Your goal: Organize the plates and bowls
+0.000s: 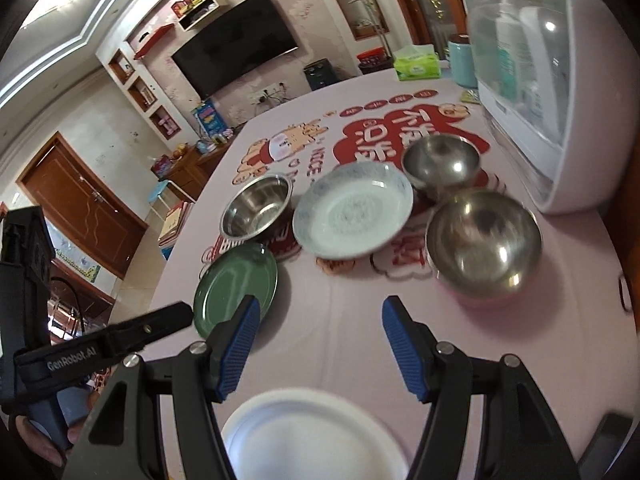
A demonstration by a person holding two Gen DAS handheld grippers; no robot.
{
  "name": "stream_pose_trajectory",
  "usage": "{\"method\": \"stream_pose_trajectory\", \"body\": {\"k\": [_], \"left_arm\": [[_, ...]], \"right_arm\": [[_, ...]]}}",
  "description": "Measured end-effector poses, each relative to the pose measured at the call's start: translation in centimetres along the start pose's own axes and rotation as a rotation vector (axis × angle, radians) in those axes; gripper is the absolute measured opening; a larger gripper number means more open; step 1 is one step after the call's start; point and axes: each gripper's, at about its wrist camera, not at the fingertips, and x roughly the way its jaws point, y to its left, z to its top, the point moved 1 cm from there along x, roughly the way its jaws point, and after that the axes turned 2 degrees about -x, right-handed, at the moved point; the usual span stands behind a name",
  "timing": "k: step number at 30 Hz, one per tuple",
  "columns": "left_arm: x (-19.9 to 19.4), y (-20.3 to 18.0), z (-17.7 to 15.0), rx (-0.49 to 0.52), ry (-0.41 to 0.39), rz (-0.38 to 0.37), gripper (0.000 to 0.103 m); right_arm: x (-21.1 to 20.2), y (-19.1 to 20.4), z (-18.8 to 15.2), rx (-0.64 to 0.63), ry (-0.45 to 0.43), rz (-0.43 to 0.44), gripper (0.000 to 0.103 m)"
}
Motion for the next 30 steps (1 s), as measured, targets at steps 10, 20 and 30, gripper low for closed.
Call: {"method": "stream_pose_trajectory", "body": {"k": [10,20,30], "left_arm": [[4.7,-2.5,3.7,-0.074,0.016,0.061,0.079],[9.6,-3.1,7.0,-0.131,0.031,0.101,0.079],[14.1,-3.3,8.6,-0.114,0.085,0.153,0.079]], "right_arm": [[3.4,-3.9,6.0,-0.026,-0.010,0.025,0.064],[8.6,-7.1,9.0,-0.014,0.070,0.044,0.064],[12.9,-7.9,9.3,-0.014,0.199,0.039,0.064]]}}
